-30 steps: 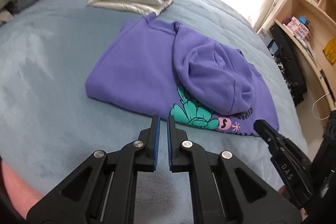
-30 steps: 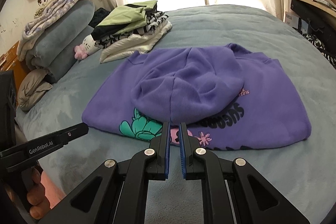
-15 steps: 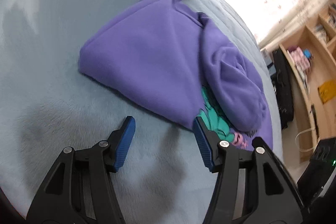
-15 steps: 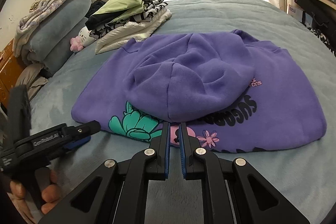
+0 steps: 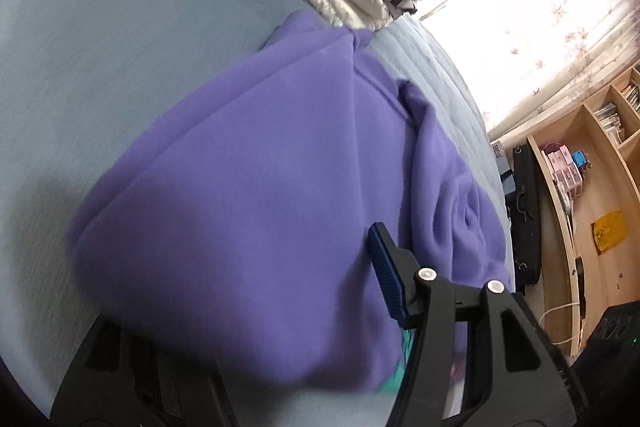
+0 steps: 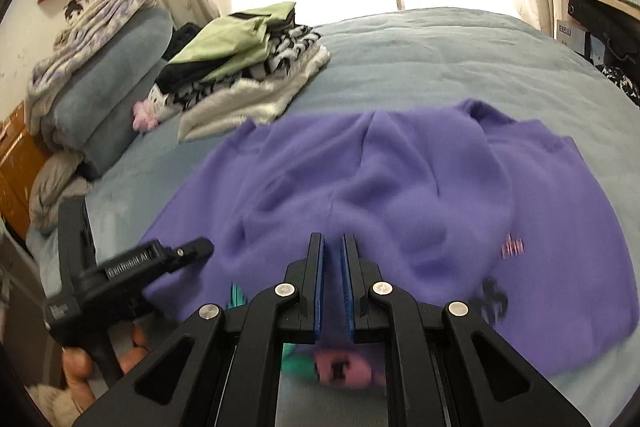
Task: Fold large clothes
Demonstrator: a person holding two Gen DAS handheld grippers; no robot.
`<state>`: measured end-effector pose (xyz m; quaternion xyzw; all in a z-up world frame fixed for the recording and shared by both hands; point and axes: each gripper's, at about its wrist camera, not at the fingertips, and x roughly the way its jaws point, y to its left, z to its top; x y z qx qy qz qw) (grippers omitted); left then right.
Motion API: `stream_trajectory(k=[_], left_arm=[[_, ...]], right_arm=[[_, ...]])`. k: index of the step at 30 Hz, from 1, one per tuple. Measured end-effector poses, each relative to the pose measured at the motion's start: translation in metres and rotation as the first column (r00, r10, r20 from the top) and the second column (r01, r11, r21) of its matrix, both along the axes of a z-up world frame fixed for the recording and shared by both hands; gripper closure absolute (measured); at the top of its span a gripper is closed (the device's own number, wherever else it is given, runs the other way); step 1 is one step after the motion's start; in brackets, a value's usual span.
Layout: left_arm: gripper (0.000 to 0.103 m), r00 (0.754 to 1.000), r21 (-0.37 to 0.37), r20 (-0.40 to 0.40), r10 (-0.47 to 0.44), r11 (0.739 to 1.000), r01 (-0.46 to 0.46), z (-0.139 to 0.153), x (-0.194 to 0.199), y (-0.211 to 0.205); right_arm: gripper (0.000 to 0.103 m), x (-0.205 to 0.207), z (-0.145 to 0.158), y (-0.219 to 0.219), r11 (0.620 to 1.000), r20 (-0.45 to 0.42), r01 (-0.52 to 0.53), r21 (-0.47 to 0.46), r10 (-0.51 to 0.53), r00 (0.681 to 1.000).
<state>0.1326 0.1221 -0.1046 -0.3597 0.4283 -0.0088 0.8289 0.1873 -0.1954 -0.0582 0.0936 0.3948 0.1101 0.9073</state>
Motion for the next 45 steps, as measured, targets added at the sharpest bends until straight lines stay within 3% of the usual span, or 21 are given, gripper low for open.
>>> stream_trajectory(k=[3,6,10,12,17,21,24,26,30,33,35,38,41,44,45], left_arm=[[0.068,1.0,0.001,0.025,0.01,1.0,-0.01,0.003,0.011,0.004],[0.079,0.998,0.034,0.057,0.008,0.999,-0.01,0.008,0.01,0.003],[0.087,0.987,0.207,0.154,-0.041,0.978,0.008,0.039,0.005,-0.02],[0.087,0.975,0.288,0.208,-0.083,0.957,0.02,0.059,0.001,-0.035],[0.087,0.914,0.495,0.309,-0.261,0.865,0.08,0.108,-0.004,-0.096],[0.087,0.861,0.583,0.336,-0.383,0.802,0.129,0.135,-0.003,-0.145],[0.087,0.817,0.637,0.343,-0.463,0.754,0.16,0.149,-0.004,-0.185],[0.087,0.786,0.669,0.341,-0.515,0.72,0.182,0.155,-0.007,-0.212],[0.087,0.733,0.706,0.31,-0.605,0.663,0.249,0.156,-0.009,-0.269],[0.087,0.698,0.734,0.267,-0.664,0.61,0.299,0.143,-0.009,-0.31],[0.087,0.677,0.754,0.222,-0.702,0.563,0.337,0.128,-0.01,-0.341],[0.087,0.638,0.797,0.129,-0.759,0.462,0.389,0.096,-0.019,-0.39],[0.087,0.6,0.85,0.017,-0.8,0.328,0.413,0.057,-0.036,-0.438],[0.085,0.558,0.915,-0.121,-0.821,0.126,0.384,0.008,-0.049,-0.479],[0.083,0.549,0.928,-0.14,-0.824,0.084,0.363,-0.002,-0.055,-0.487]], right_arm=[[0.095,0.008,0.015,0.0,0.999,0.033,0.0,0.04,-0.002,0.999],[0.095,0.019,0.018,0.009,1.0,0.061,0.001,-0.014,0.0,0.998],[0.095,0.039,-0.017,0.01,0.998,-0.021,0.029,-0.054,-0.03,0.999],[0.095,0.049,-0.046,0.007,1.0,-0.116,0.013,-0.025,-0.016,0.993],[0.095,0.056,-0.062,-0.006,0.997,-0.123,0.014,0.079,-0.004,0.992],[0.095,0.057,-0.064,-0.025,0.981,-0.163,0.014,0.191,0.018,0.987],[0.095,0.049,-0.06,-0.058,0.94,-0.202,0.034,0.34,0.037,0.979],[0.094,0.038,-0.055,-0.083,0.919,-0.198,0.052,0.391,0.028,0.98],[0.09,0.006,-0.037,-0.138,0.932,-0.138,0.142,0.333,-0.101,0.985],[0.09,-0.018,-0.028,-0.179,0.929,-0.099,0.251,0.271,-0.232,0.968],[0.09,-0.032,-0.026,-0.208,0.912,-0.082,0.329,0.245,-0.319,0.944],[0.09,-0.048,-0.03,-0.242,0.878,-0.079,0.42,0.231,-0.413,0.907],[0.09,-0.058,-0.042,-0.266,0.839,-0.108,0.485,0.248,-0.473,0.874],[0.09,-0.064,-0.053,-0.278,0.817,-0.139,0.52,0.25,-0.501,0.854],[0.09,-0.066,-0.056,-0.284,0.813,-0.148,0.526,0.251,-0.504,0.851]])
